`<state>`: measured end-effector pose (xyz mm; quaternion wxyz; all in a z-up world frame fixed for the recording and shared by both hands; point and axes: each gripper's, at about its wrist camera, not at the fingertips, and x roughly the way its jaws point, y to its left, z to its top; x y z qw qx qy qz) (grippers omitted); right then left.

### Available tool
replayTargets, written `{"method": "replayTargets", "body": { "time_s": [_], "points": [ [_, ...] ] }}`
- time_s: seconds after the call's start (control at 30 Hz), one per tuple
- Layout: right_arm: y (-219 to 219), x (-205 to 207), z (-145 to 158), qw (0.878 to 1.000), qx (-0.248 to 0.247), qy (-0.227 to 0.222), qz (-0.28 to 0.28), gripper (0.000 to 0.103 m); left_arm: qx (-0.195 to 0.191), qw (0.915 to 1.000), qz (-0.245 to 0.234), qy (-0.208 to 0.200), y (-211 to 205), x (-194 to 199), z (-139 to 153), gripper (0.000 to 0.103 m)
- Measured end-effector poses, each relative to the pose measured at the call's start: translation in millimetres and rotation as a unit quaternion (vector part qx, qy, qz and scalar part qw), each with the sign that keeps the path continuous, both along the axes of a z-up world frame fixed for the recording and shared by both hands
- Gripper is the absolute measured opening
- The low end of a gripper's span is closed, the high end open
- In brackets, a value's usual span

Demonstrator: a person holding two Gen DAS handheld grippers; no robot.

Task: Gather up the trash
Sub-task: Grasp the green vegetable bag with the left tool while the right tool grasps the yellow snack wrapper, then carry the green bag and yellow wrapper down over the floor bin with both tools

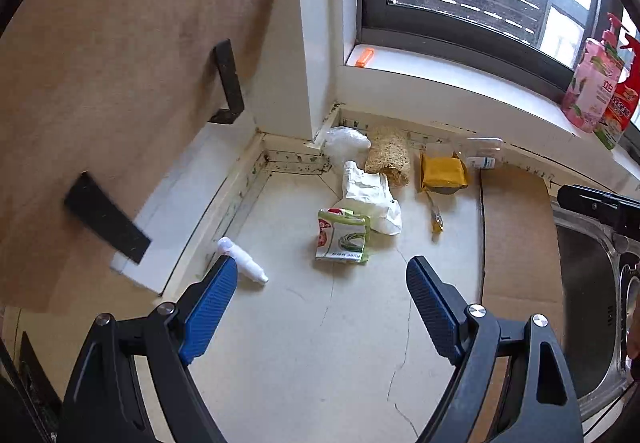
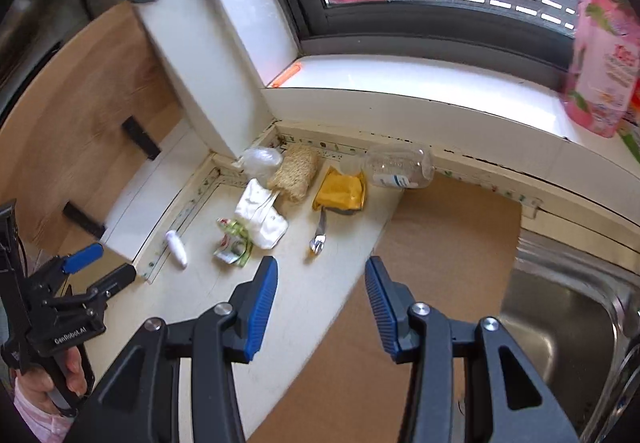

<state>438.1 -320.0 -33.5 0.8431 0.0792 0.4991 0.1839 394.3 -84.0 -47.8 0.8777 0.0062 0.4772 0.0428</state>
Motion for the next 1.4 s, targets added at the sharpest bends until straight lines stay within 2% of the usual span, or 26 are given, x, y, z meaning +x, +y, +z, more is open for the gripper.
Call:
{"method": "replayTargets", "body": {
  "time_s": [0.13,0.2,0.27,0.4,0.67,0.9,0.97,1.0,1.23,1.33,1.4],
  "points": [
    [4,52,-38,0.999,0.011,0.032,-0.012,0.046,-0.022,0.9994,-0.014,0.023,-2,41,-41,0.085],
    [7,74,-59,0.998,0.019,0.053,-0.021,0.046,-0.056,0.997,-0.026,0.047,3,58,-65,0.085],
    [9,88,-75,0.997,0.022,0.066,-0.028,0.046,-0.075,0.9952,-0.025,0.058,10,70,-81,0.085],
    [17,111,-105,0.996,0.028,0.084,-0.029,0.046,-0.074,0.995,-0.025,0.063,17,86,-103,0.085],
    [35,128,-132,0.995,0.041,0.094,-0.019,0.046,-0.079,0.9934,-0.054,0.064,23,102,-121,0.085],
    [43,136,-145,0.996,0.036,0.081,-0.023,0.046,-0.089,0.9906,-0.072,0.076,27,113,-143,0.081],
    [43,136,-146,0.996,0.043,0.08,-0.022,0.034,-0.093,0.9899,-0.075,0.075,28,115,-146,0.08],
    [45,135,-145,0.996,0.039,0.079,-0.016,0.02,-0.095,0.9895,-0.078,0.076,27,117,-149,0.079],
    [45,104,-124,0.997,0.045,0.06,0.004,0.016,-0.091,0.988,-0.1,0.075,21,120,-159,0.07],
    [41,85,-114,0.997,0.053,0.054,0.006,0.016,-0.089,0.988,-0.104,0.072,20,119,-160,0.058],
    [38,73,-109,0.997,0.058,0.054,0.003,0.016,-0.092,0.9877,-0.103,0.073,19,120,-159,0.058]
  ]
}}
